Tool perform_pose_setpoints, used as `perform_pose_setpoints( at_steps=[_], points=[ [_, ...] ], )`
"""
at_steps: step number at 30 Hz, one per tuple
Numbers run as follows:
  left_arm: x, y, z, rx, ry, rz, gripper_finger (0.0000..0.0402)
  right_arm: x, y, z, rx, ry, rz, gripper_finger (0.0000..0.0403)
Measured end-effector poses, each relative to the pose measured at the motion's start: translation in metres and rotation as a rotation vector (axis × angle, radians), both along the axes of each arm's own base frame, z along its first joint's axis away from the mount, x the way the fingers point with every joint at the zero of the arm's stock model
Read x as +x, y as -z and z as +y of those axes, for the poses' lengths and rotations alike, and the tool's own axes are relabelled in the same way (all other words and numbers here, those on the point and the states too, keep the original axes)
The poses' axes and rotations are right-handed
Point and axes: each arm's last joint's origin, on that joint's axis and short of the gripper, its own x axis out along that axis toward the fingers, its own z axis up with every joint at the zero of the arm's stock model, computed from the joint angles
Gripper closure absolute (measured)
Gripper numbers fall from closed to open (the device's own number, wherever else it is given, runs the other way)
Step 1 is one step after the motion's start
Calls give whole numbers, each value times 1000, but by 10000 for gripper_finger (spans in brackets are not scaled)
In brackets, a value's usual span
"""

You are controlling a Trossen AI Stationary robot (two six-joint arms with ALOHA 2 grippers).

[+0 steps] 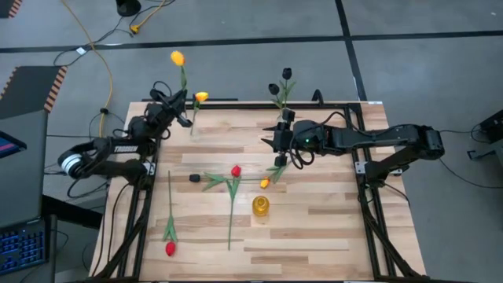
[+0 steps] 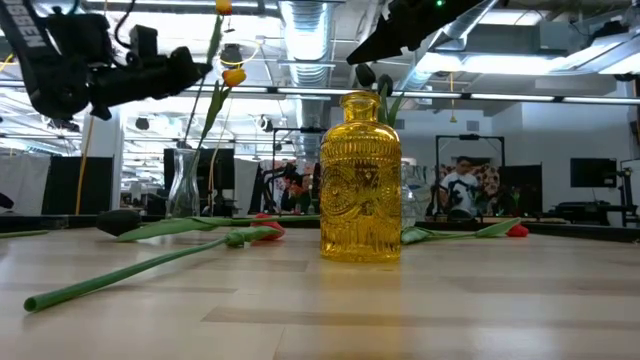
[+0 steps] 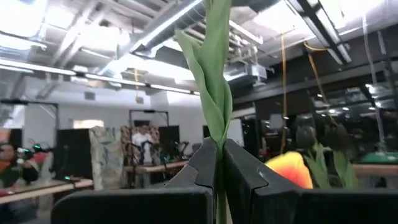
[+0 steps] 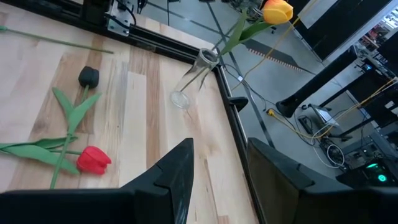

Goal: Sort flowers into vase by color
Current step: Put the right yellow flower into the left transparent vase

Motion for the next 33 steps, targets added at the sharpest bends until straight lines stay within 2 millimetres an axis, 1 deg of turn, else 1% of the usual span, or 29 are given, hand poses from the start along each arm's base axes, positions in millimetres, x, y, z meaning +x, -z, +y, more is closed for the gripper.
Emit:
perform_pose_setpoints(
  at_steps=[6, 13, 26, 33],
  points=[
    [8, 5, 9, -35, 38, 27, 401, 0, 0, 0, 0, 0, 0, 228],
    [7, 3, 9, -35, 40, 12, 401, 0, 0, 0, 0, 0, 3, 228],
    [9, 9, 11, -102, 38, 52, 401, 0, 0, 0, -2, -1, 5, 228],
    [9, 10, 12, -75, 18, 79, 399, 0, 0, 0, -2, -1, 5, 228]
  ],
)
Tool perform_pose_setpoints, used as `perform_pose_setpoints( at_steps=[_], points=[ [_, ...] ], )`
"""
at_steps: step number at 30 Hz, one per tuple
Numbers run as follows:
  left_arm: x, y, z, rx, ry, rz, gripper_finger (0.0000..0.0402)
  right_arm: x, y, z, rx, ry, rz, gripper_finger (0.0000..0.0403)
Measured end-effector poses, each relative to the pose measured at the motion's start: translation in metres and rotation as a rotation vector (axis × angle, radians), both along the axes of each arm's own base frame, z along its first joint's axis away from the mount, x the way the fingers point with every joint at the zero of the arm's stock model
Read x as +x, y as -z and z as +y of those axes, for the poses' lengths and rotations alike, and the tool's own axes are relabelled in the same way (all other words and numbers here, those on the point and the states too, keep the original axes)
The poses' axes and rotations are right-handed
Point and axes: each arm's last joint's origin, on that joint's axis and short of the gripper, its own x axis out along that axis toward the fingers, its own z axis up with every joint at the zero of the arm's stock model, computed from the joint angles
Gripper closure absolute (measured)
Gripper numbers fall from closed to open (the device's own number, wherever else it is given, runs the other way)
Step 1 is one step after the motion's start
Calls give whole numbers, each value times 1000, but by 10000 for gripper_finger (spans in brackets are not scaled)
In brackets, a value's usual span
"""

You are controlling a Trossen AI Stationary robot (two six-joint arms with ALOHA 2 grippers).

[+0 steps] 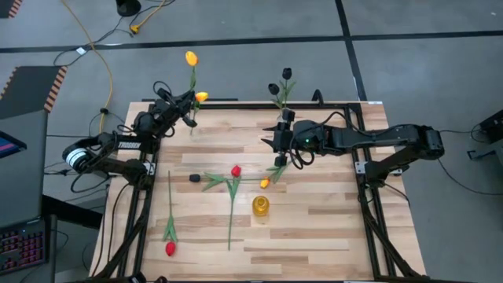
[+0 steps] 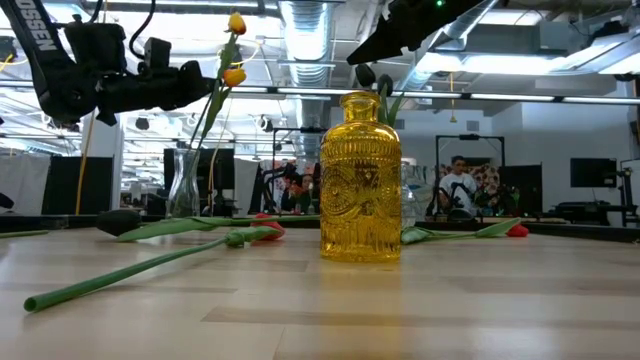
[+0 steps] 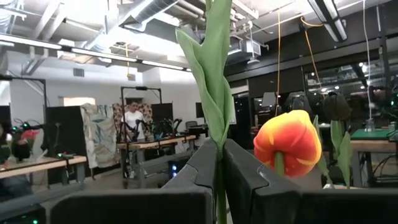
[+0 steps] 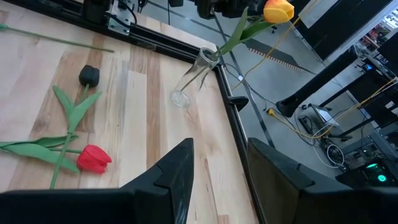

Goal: Sort flowers into vase by color
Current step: Put the right yellow flower into the left transparent vase, then put the top right red flower into the yellow vase

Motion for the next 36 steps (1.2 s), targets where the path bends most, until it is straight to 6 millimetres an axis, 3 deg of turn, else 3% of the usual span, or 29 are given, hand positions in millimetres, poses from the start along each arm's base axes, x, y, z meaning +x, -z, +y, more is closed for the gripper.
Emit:
perform_pose_setpoints(
  at_steps=[15, 29, 36],
  points=[
    [0, 1, 0, -11, 2, 3, 321, 0, 0, 0, 1, 0, -1, 228],
    [-1, -1, -1, 36, -17, 16, 317, 0, 0, 0, 1, 0, -1, 228],
    [-7, -14, -7, 37, -50, -38, 317, 0, 0, 0, 1, 0, 0, 228]
  ],
)
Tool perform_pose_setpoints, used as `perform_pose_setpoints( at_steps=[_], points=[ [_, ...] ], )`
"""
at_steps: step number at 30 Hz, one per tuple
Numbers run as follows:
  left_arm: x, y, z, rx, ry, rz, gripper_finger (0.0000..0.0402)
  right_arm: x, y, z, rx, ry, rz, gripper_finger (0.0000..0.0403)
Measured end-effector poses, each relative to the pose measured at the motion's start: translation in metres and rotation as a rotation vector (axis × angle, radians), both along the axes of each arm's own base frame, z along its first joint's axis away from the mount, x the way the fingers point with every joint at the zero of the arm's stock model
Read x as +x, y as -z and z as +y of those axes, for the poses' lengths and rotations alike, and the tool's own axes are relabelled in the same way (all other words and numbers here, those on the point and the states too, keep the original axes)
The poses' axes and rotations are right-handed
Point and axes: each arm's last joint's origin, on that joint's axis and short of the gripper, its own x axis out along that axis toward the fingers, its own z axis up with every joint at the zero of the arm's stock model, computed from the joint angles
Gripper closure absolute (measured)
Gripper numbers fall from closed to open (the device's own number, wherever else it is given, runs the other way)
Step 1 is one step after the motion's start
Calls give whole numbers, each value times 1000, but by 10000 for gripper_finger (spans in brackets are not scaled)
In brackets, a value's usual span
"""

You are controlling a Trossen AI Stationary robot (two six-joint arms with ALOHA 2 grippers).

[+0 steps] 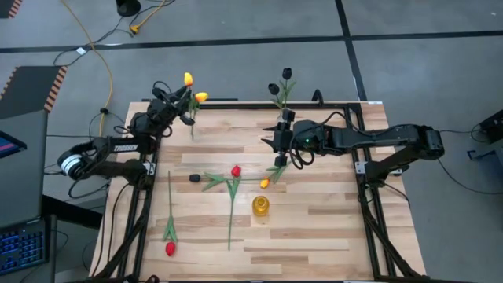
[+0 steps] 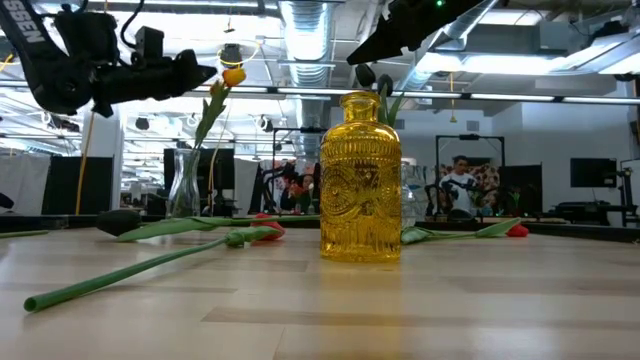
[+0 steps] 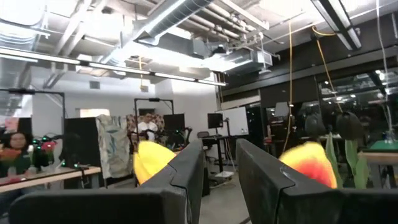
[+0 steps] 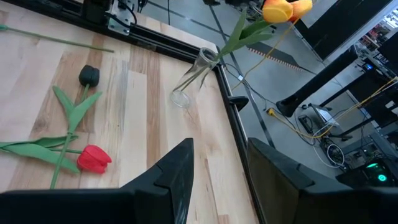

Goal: Sort flowers into vase by color
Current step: Put the top right red flower into the yellow vase

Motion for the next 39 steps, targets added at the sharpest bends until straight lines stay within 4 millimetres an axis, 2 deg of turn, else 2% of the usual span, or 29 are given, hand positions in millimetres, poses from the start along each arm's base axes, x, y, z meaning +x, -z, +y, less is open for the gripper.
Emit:
perform_pose_setpoints(
  at_steps=[11, 19, 24, 29, 35, 39],
  points=[
    [-15, -21, -22, -21, 29, 42, 317, -5, -5, 0, -9, -2, -7, 228],
    [-29, -35, -48, 11, 205, 52, 317, -47, -25, 3, 29, 17, 46, 228],
    [-33, -35, -59, -28, 327, 90, 317, -71, -24, 5, 177, 92, 110, 228],
    [-32, -29, -66, -74, 454, 164, 317, -82, -13, 7, 379, 224, 161, 228],
    [-26, -20, -69, -154, 532, 225, 317, -78, 0, 6, 558, 382, 162, 228],
    [-23, -15, -71, -179, 545, 255, 317, -68, 13, -1, 732, 578, 97, 228]
  ],
)
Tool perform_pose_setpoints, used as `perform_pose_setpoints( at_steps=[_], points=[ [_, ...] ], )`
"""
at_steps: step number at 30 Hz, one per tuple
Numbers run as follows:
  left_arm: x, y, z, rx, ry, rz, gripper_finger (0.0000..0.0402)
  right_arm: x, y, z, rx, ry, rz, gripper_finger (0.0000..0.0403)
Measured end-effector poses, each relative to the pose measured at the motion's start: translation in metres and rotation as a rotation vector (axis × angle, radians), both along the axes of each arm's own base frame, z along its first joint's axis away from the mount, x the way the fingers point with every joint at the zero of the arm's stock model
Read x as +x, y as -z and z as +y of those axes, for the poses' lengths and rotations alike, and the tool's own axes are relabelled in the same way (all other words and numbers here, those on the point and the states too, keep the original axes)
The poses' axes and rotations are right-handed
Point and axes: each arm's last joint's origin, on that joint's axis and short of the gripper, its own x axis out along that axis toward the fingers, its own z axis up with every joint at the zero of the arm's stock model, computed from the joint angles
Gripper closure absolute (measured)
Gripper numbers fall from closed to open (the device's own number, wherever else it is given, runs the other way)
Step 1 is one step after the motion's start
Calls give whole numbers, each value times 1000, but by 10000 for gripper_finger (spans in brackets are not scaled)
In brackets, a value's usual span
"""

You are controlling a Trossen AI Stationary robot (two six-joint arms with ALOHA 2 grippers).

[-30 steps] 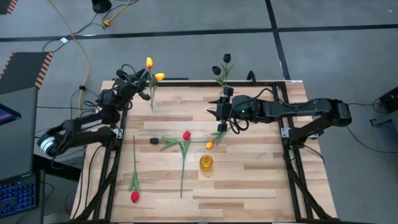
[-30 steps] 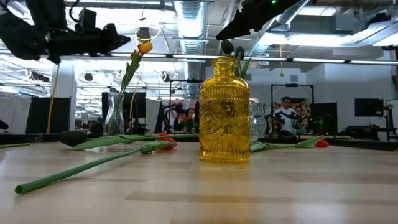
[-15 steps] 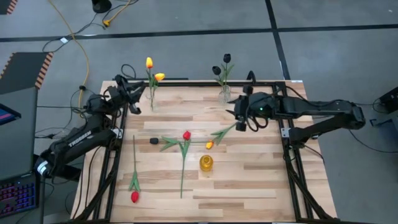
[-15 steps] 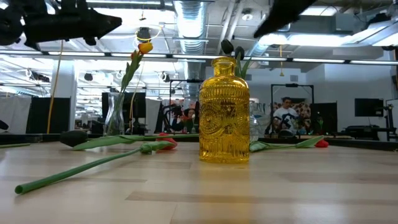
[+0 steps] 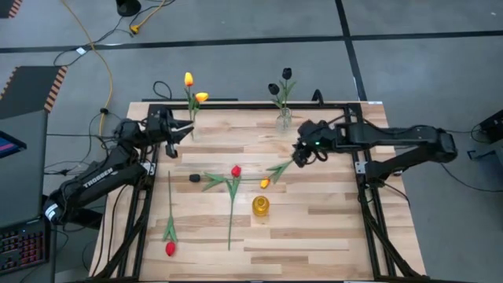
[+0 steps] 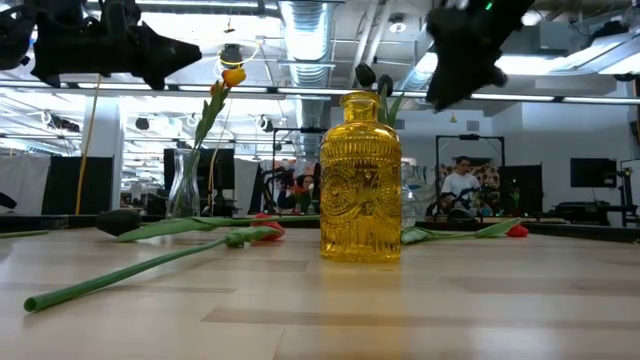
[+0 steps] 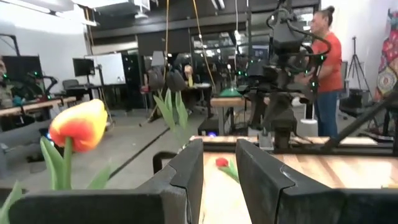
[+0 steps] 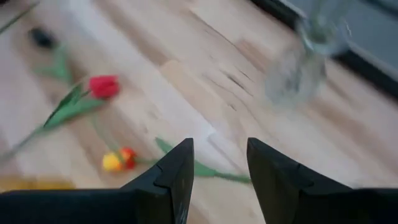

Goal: Sort flowers into vase by color
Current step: Put the top right red flower into the yellow vase

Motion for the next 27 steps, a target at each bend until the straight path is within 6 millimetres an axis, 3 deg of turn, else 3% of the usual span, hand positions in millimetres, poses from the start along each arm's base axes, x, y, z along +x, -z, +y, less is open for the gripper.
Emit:
perform_pose_setpoints(
  at_steps=[8, 14, 27],
  points=[
    [4, 4, -3, -17, 24, 28, 317, 10, 45, -23, 188, 407, 180, 228],
    [7, 5, -6, 15, 49, 45, 317, 11, 68, -45, 291, 653, 236, 228],
    [11, 12, -11, 2, 92, 106, 317, 22, 114, -69, 396, 811, 382, 228]
  ],
)
